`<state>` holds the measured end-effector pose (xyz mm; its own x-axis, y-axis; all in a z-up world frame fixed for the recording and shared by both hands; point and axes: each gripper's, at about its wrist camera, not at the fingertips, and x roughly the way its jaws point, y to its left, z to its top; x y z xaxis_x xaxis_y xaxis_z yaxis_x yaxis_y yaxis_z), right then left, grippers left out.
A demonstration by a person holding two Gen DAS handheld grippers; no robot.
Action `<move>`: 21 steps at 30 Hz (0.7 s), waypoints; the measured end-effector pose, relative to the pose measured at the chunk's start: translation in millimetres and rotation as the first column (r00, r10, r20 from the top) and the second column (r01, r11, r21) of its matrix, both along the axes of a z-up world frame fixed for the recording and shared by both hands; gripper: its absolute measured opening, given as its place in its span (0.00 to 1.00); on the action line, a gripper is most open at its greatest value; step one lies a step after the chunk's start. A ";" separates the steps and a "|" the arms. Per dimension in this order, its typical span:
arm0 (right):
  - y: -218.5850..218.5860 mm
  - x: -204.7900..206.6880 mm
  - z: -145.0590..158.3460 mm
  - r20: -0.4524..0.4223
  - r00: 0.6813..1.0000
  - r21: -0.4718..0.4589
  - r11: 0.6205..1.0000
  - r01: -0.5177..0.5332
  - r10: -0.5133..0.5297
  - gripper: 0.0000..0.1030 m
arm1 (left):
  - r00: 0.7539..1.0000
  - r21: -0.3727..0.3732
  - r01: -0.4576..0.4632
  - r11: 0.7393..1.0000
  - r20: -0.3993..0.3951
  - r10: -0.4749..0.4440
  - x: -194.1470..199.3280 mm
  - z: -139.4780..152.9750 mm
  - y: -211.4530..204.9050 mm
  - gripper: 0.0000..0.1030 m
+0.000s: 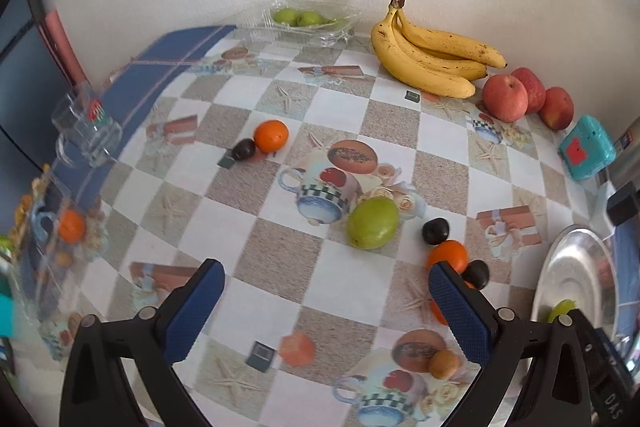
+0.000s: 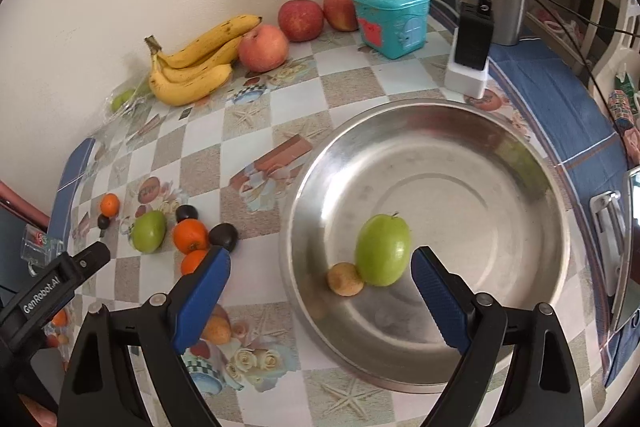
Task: Organize fruits
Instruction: 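Withdraw the right tool from the bowl toward the remaining fruits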
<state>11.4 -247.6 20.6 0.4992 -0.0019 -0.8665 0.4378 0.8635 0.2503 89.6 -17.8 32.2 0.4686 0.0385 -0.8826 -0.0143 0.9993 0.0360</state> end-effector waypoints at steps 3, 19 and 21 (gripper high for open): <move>10.0 3.8 1.5 -0.002 1.000 -0.011 1.000 -0.021 0.021 0.89 | 1.000 0.039 0.015 0.999 0.014 -0.015 0.5 3.7 4.5 1.00; 73.7 24.7 -9.4 -0.039 0.981 -0.011 0.982 -0.188 0.188 0.89 | 0.998 -0.058 -0.034 0.998 -0.055 0.031 6.3 -3.4 44.0 1.00; 80.4 26.9 -12.0 -0.053 0.978 0.002 0.979 -0.204 0.203 0.89 | 0.996 -0.068 -0.044 0.997 -0.081 0.039 6.8 -10.8 45.5 1.00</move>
<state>38.2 -167.2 8.5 0.4431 0.0924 -0.8917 0.2653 0.9366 0.2289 96.4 27.7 21.4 0.3964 -0.0068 -0.9181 -0.0556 0.9980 -0.0315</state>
